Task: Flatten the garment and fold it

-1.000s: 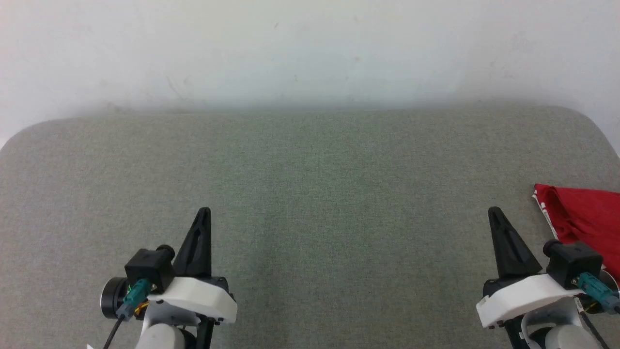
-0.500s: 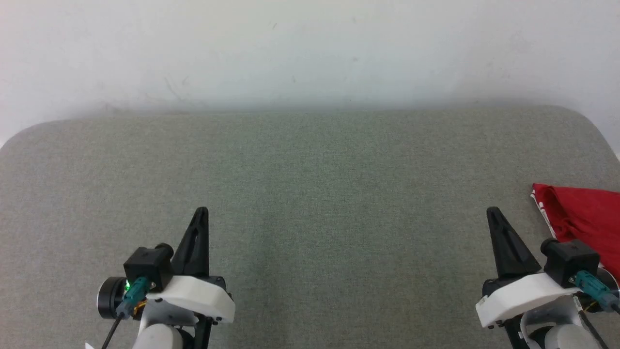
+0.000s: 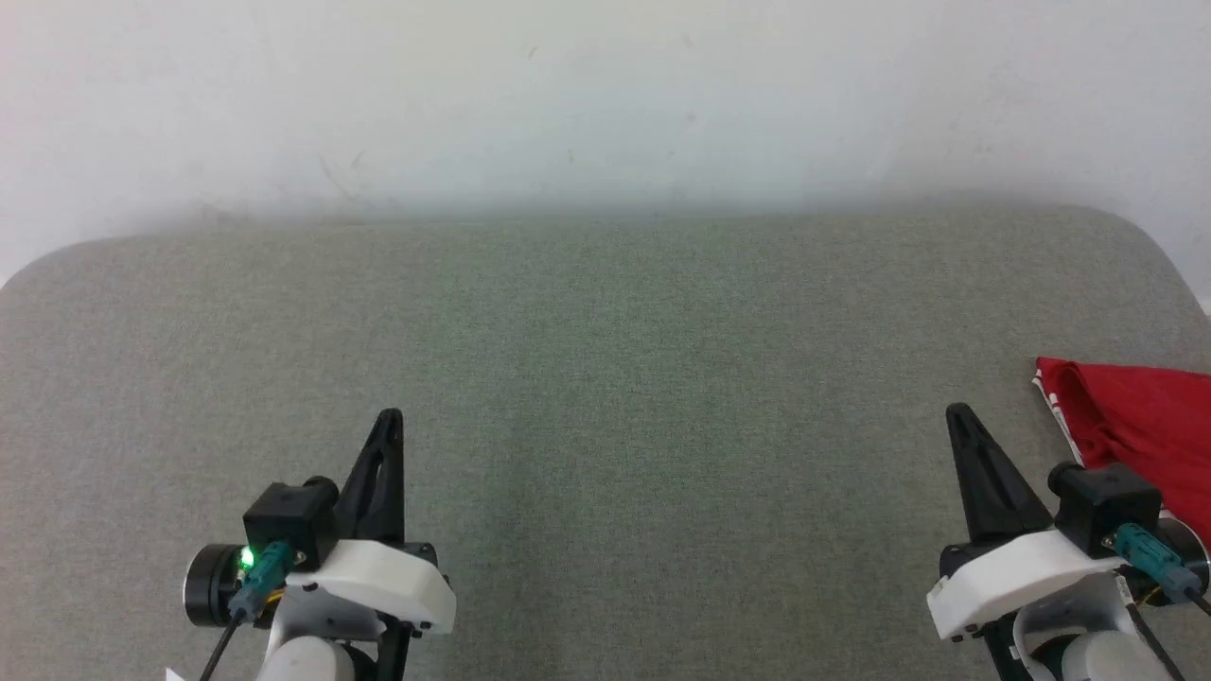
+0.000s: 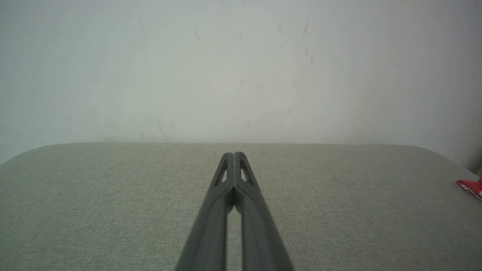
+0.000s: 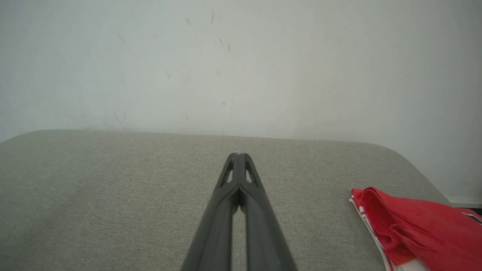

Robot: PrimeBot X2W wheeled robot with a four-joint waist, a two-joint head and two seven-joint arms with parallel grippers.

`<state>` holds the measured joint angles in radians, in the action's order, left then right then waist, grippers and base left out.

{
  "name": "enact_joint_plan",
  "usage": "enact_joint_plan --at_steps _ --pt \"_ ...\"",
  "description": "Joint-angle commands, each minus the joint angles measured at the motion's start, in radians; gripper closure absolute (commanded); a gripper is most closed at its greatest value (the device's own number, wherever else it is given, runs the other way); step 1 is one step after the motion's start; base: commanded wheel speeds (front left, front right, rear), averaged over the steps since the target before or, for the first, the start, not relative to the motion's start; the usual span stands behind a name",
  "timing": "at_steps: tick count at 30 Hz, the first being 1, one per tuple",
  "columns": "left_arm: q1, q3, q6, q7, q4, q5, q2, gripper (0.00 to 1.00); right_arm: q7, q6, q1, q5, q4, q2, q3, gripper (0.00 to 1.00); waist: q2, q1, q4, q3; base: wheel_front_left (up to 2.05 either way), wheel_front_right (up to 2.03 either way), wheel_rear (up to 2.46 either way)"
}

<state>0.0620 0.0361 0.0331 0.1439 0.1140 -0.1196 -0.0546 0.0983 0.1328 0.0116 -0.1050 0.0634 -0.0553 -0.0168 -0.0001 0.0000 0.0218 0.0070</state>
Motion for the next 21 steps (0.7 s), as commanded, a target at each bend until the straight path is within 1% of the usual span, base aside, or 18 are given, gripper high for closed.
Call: enact_joint_plan --at_steps 1,21 --pt "-0.017 -0.004 -0.005 -0.005 -0.007 0.009 0.002 1.00 -0.002 -0.001 -0.005 0.007 -0.007 0.002 0.003 1.00 0.0001 0.0000 0.000 0.000 0.00 0.00 0.00" --pt "-0.030 -0.014 -0.013 -0.046 -0.039 0.042 0.003 1.00 -0.030 -0.001 -0.007 0.036 -0.024 0.003 0.007 1.00 0.0001 0.0000 -0.007 -0.002 0.00 0.00 0.00"
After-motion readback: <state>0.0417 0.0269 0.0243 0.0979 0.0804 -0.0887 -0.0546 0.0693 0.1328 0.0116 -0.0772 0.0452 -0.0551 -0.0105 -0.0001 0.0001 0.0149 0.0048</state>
